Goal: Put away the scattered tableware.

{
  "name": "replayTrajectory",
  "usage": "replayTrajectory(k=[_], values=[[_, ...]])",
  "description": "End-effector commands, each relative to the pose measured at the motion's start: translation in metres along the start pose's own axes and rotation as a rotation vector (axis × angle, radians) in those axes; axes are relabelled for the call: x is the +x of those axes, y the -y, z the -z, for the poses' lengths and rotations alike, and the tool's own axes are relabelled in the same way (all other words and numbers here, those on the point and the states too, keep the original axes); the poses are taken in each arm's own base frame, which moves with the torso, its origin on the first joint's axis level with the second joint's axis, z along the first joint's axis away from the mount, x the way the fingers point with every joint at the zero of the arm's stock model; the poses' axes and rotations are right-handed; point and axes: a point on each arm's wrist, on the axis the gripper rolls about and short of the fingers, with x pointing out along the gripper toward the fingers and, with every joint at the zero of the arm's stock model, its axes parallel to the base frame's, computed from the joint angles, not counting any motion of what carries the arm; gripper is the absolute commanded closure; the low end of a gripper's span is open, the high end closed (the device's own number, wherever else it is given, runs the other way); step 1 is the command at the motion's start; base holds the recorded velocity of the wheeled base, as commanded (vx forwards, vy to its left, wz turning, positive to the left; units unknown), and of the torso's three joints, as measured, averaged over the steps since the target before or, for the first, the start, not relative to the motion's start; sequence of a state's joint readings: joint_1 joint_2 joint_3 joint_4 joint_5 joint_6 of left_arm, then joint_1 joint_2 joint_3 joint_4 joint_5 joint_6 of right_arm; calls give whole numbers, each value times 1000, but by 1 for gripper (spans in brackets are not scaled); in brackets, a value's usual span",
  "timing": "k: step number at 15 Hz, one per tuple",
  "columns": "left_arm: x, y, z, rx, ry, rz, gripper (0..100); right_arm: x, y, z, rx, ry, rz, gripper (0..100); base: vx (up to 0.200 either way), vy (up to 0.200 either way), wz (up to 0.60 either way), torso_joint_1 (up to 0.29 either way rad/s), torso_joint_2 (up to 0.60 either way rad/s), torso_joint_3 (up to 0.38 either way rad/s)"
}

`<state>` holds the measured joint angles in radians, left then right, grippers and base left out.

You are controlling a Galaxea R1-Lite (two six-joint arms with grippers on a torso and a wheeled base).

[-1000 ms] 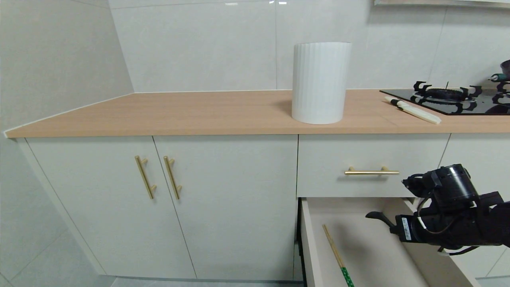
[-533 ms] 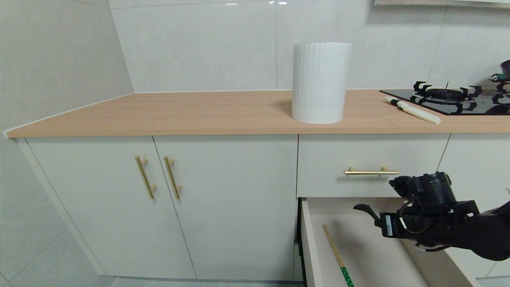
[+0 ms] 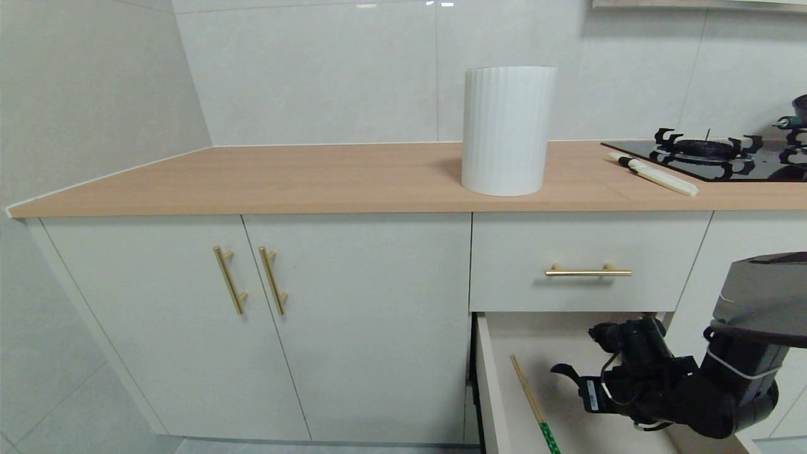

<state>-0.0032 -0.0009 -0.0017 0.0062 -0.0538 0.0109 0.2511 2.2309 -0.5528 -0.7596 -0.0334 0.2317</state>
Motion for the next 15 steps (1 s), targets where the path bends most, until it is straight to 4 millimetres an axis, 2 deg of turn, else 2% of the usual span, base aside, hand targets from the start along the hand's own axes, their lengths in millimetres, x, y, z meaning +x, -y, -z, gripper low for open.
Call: replayTrajectory(k=[1,4,15], values=[[0,0,0,0,-1,0,0,22,4,19,-24,-86,32,100,0,0,0,0,0,0],[0,0,0,0,-1,0,0,32,5,23,-46,-93,97,100,0,0,0,0,0,0],[0,0,0,0,-1,0,0,33,5,23,-45,-93,99,100,0,0,0,0,0,0]])
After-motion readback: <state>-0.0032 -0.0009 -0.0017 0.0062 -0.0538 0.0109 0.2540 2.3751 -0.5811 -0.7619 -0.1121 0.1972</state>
